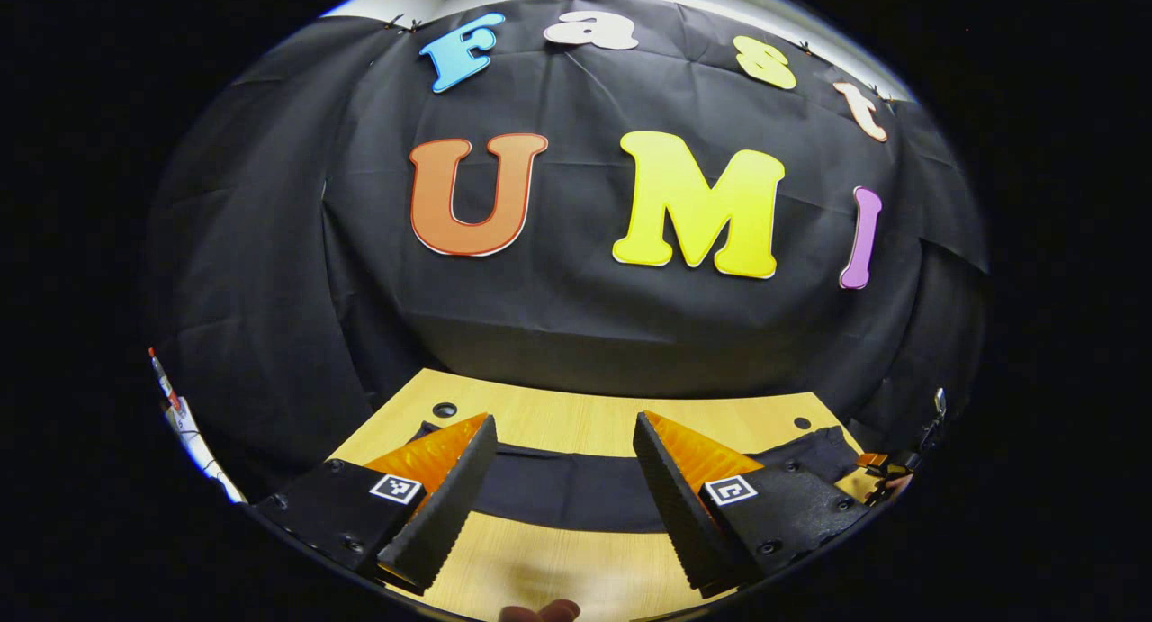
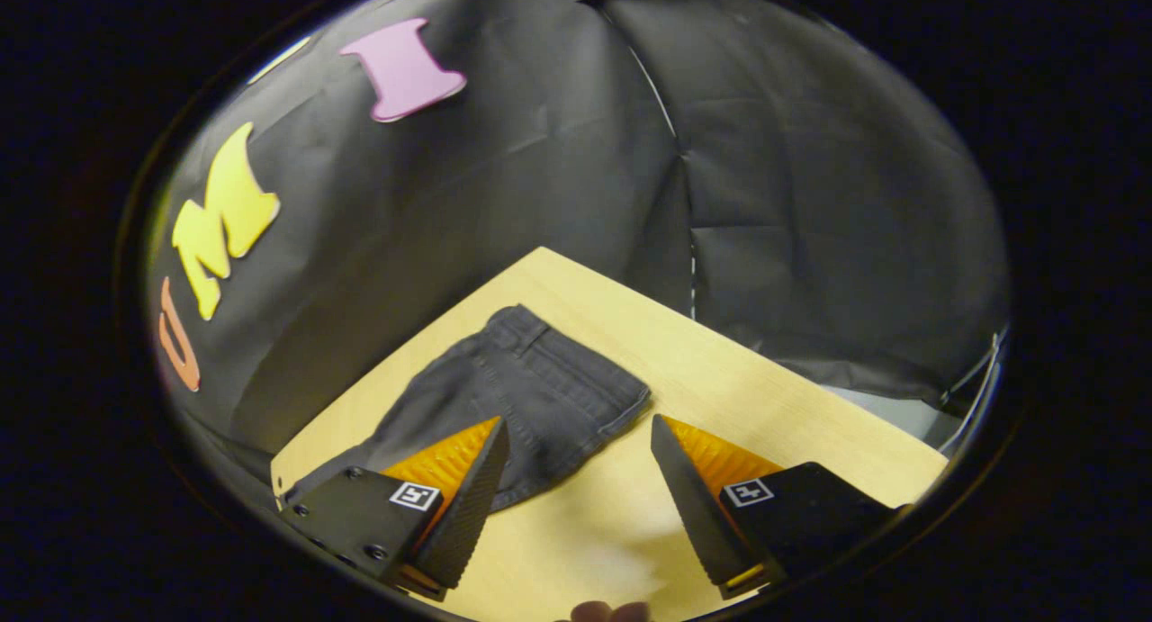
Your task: Grasp the waist and the cuffs of the jeans and fold them to make the two legs overlap; first hold the waist and fold one-third of the jeans toward the cuffs, then hold the cuffs and fold the remaining one-third in the same direction to finish folding.
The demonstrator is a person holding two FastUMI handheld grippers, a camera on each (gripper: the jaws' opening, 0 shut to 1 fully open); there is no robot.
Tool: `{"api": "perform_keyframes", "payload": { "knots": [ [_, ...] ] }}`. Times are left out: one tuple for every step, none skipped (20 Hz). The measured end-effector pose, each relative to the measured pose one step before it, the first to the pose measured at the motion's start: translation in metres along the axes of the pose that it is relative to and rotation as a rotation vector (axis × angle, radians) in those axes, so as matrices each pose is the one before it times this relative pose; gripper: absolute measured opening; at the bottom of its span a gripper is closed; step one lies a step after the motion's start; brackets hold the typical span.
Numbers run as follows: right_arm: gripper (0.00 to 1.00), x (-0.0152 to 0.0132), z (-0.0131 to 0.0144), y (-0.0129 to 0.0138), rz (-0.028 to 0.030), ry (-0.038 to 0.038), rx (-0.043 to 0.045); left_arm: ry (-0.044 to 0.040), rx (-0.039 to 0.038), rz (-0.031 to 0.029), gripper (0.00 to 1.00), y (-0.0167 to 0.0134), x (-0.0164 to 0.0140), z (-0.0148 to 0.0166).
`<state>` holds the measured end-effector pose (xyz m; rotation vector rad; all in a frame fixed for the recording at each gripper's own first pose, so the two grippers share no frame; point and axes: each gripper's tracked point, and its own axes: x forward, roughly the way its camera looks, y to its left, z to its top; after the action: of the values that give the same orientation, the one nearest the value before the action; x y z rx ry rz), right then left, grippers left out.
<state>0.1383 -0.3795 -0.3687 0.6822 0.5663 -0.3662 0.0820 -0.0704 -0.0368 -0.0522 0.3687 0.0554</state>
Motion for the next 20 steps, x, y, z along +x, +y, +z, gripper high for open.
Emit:
{"api": "perform_keyframes", "payload": {
  "knots": [
    [0.98,0.01152,0.00202,-0.00392,-0.01230,0.00807,0.01659,0.00471,0.00516,0.00923,0.98,0.00114,0.00153,-0.00170],
    [0.98,0.00753,0.00109,-0.00342,-0.00878,0.00704,0.00543,0.00542,-0.00052,0.00325,0.98,0.00016,0.00136,-0.00270],
    [0.98,0.00863,-0.00167,-0.00119,-0.00254,0.00849,0.00486,0.01382,-0.00278,0.00750,0.98,0.00039,0.00118,-0.00574],
    [0.94,0.00506,-0.00023,0.00150,0.00505,0.00922,0.01093,0.02135,-0.00869,0.01480,0.98,0.00395,0.00086,-0.00713],
    [0.98,-0.00005,-0.00153,0.00213,0.01005,-0.00117,0.01207,0.02025,-0.01388,0.00961,0.99,0.00124,0.00021,-0.00534],
    [0.94,0.00246,0.00147,0.00059,0.00254,-0.00438,-0.00310,0.01670,-0.01577,0.00914,0.99,0.00280,0.00064,-0.00525],
    [0.98,-0.00223,-0.00235,0.00023,0.00536,0.00124,-0.01672,0.00649,-0.01676,0.01043,0.98,0.00282,-0.00010,-0.00300],
    [0.97,-0.00192,-0.00008,-0.00322,-0.02856,0.00060,-0.02961,0.00250,-0.01052,0.00871,0.98,0.00236,-0.00043,-0.00064],
    [0.85,-0.00355,0.00288,0.00499,-0.00633,0.00653,-0.03305,-0.00153,-0.00760,0.00963,0.99,0.00163,0.00004,0.00011],
    [0.83,0.00311,-0.00461,0.00740,0.03098,0.03499,-0.00553,0.00012,-0.00671,0.00896,0.99,0.00196,0.00019,-0.00111],
    [0.63,0.00163,-0.00246,-0.00067,-0.00214,0.00856,0.01346,0.00181,-0.00567,0.00986,0.99,0.00559,-0.00086,-0.00332],
    [0.43,0.00368,0.00539,0.00238,-0.00301,0.00449,0.01933,0.00065,-0.00013,0.00914,0.98,0.00709,-0.00049,-0.00163],
    [0.23,-0.00077,-0.00436,0.00221,-0.00006,0.02002,0.00786,-0.00781,0.01114,0.01023,0.99,0.00910,-0.00399,-0.00214],
    [0.23,-0.00373,-0.00069,0.00131,-0.00212,-0.00352,0.00421,-0.00538,0.00976,0.01212,0.99,0.00562,-0.00222,-0.00243],
    [0.20,-0.00312,0.00304,0.00420,-0.00468,0.00609,-0.02552,0.00143,0.00909,0.00609,0.99,0.00288,-0.00133,-0.00506],
    [0.17,-0.00698,0.00830,0.00330,0.00686,-0.02196,-0.03334,0.00610,0.00690,0.00574,0.99,0.00449,-0.00142,-0.00565],
    [0.09,-0.00981,0.00665,0.00761,0.00668,-0.00613,-0.02713,0.00238,0.00682,0.00560,0.99,0.00367,-0.00211,-0.00469],
    [0.01,-0.00708,0.00911,0.00554,0.01156,-0.02198,-0.03837,-0.00446,0.00602,0.00441,0.99,0.00431,-0.00089,-0.00449],
    [0.01,-0.00875,0.00724,0.00757,0.00327,-0.01324,-0.03643,-0.00658,-0.00282,0.00222,0.99,0.00374,-0.00221,-0.00334],
    [0.01,-0.01164,0.00605,0.00750,0.00193,-0.00939,-0.04418,-0.00386,-0.01246,-0.00321,0.99,0.00189,-0.00242,-0.00280]
  ]
}}
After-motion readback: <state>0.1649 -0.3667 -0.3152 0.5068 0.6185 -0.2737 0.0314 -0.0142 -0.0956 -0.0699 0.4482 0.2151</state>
